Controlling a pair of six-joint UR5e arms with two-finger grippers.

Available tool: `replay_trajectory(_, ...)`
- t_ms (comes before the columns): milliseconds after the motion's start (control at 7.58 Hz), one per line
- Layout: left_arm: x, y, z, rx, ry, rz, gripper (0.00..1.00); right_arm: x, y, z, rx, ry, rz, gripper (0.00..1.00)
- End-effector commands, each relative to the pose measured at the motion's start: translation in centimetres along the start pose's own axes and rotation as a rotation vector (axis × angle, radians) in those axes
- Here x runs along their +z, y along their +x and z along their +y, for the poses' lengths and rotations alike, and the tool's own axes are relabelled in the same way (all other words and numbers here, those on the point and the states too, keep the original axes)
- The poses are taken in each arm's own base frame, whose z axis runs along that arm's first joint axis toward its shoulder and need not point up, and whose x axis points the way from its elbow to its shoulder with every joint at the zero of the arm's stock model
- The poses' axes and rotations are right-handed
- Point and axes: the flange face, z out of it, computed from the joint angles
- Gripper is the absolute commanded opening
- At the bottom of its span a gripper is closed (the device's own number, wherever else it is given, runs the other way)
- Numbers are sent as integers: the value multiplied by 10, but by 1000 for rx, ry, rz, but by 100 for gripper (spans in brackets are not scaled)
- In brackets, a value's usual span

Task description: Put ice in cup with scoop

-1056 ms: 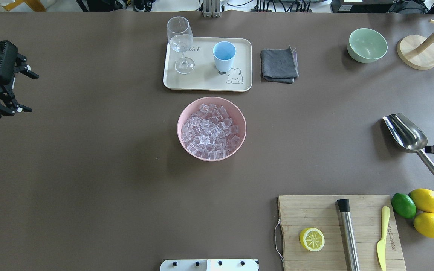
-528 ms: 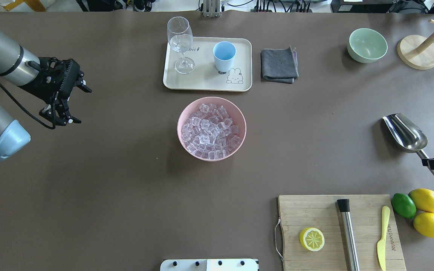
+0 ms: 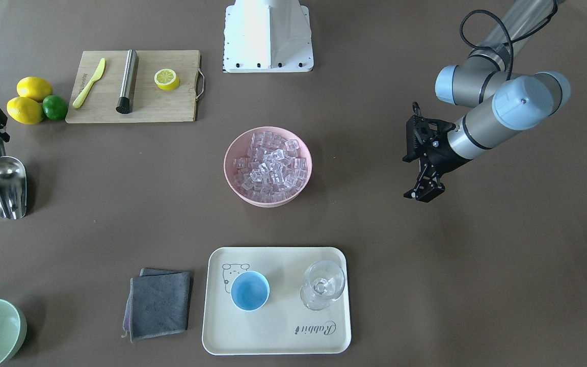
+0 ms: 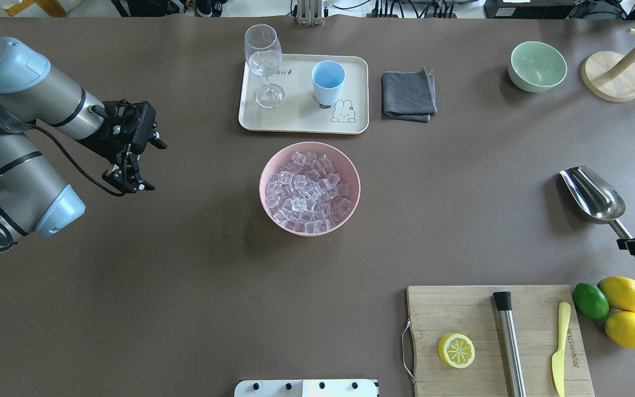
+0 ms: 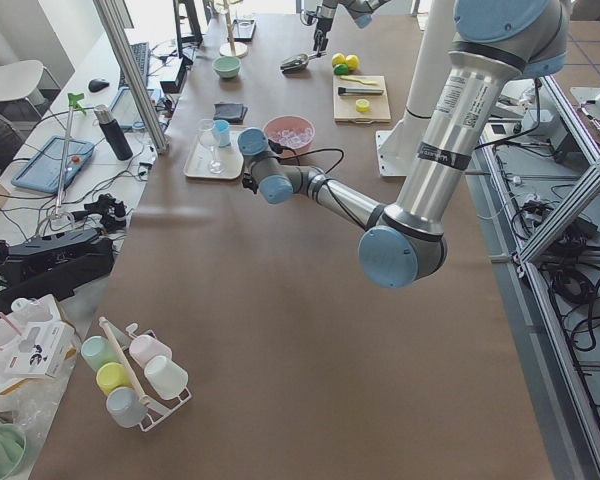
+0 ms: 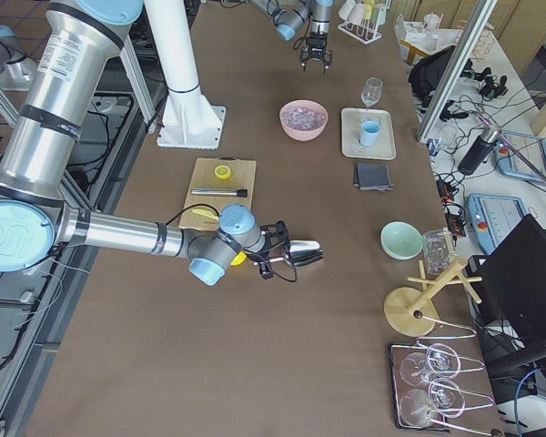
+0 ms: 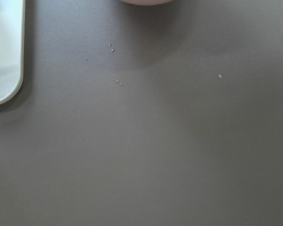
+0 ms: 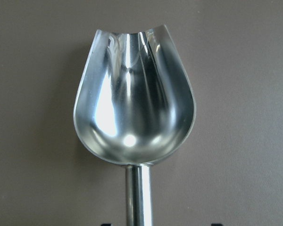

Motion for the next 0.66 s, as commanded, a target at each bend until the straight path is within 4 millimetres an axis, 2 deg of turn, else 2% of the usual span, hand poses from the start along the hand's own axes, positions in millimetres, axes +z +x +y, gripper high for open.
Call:
replay_trajectory(0,24,10,-63,-70,95,12,99,5,-6,3,-17,-17,-9,75)
replay_trajectory(132,39,23,-78,-107,122,5,99,7,-8,4,-21,-21,-11,72)
replay_trajectory(264,56,35,-89,-87,126,-29,99,6,-8,6,-35,-25,-13,64)
replay_trajectory(396,64,38,-99,-111,125,-34,99,6,-6,8,-49,-29,-10,50)
replay_trajectory(528,71,43,-113,-166,136,-17,99,8,-8,9,-54,-35,-13,45)
